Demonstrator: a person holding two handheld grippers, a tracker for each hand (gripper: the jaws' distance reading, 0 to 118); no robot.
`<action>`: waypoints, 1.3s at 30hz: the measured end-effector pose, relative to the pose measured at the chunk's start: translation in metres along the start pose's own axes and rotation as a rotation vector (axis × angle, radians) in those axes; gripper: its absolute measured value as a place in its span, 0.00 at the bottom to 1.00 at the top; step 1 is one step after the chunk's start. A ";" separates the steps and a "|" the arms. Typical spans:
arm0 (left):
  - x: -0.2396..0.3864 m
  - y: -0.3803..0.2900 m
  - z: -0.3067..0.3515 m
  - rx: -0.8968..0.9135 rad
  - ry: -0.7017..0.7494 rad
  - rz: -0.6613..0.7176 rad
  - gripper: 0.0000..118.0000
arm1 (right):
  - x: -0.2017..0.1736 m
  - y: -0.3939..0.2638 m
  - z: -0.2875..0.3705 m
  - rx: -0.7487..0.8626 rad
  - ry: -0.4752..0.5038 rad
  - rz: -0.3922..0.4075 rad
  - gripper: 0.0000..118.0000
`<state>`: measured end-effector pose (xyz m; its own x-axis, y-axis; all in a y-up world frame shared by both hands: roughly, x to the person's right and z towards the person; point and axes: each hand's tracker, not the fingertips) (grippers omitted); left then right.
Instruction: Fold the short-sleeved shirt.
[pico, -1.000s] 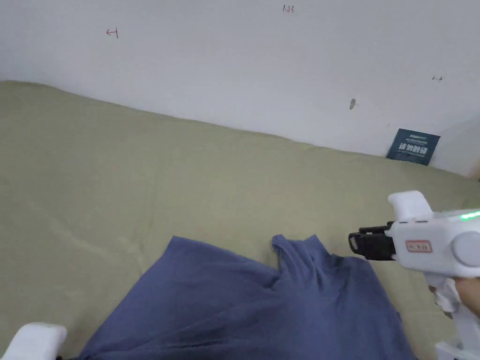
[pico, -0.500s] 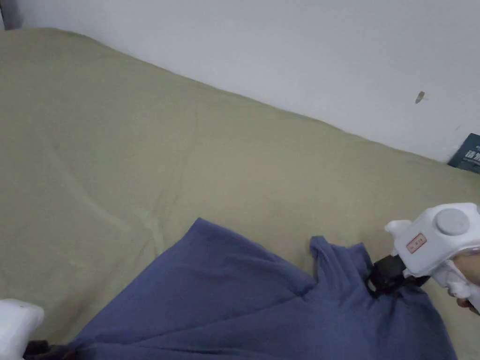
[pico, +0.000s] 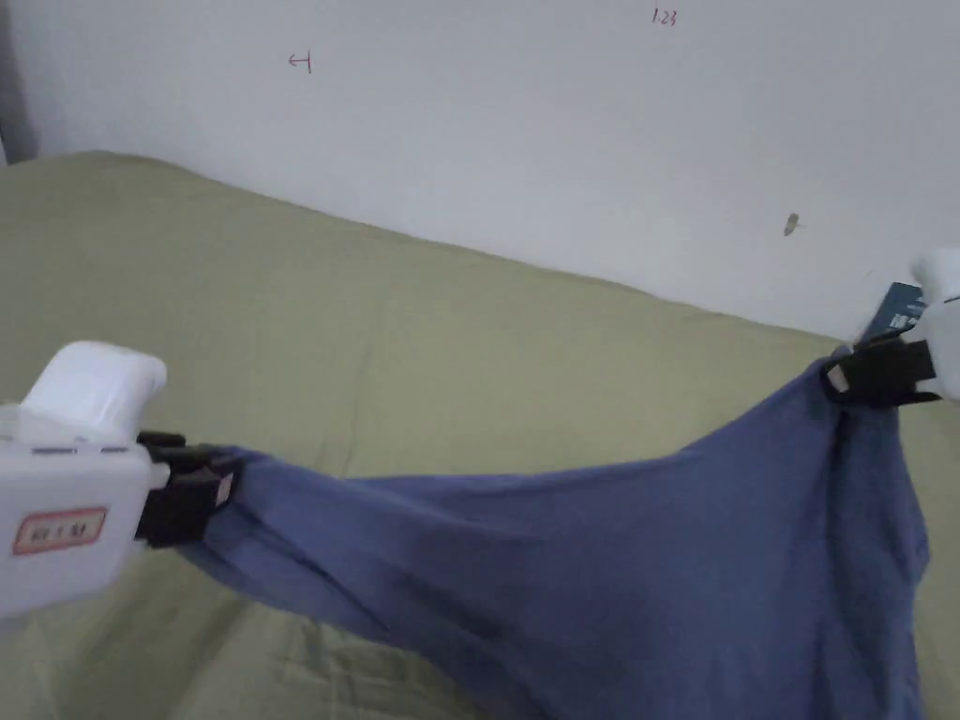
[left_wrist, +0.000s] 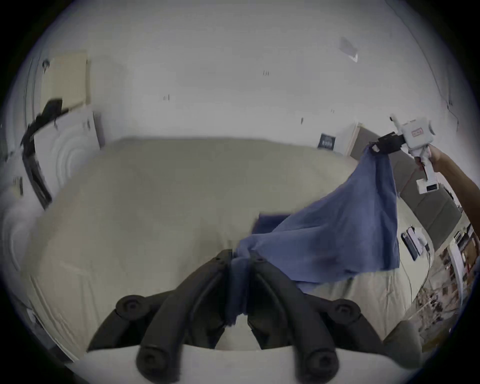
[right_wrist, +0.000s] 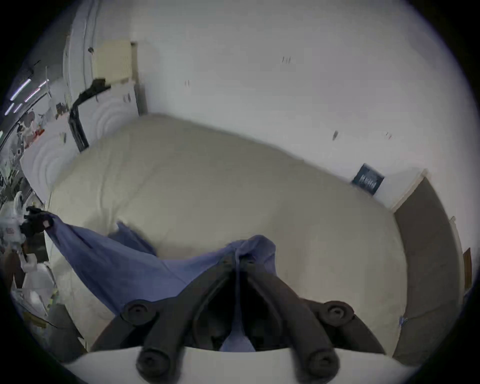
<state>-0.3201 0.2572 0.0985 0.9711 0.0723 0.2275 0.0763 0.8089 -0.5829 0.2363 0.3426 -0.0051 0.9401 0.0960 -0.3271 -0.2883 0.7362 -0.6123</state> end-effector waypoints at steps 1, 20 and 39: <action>-0.004 0.019 0.000 0.021 0.010 -0.003 0.10 | 0.004 0.010 0.009 0.034 -0.017 -0.018 0.00; -0.020 0.311 -0.021 0.303 0.198 -0.138 0.10 | 0.042 0.154 0.114 0.543 -0.336 -0.131 0.00; -0.033 0.245 -0.001 0.282 0.168 -0.144 0.10 | 0.014 0.098 0.147 0.509 -0.198 -0.073 0.00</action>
<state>-0.3328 0.4518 -0.0526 0.9803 -0.1320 0.1470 0.1724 0.9347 -0.3108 0.2484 0.5144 0.0358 0.9848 0.1205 -0.1252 -0.1427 0.9720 -0.1865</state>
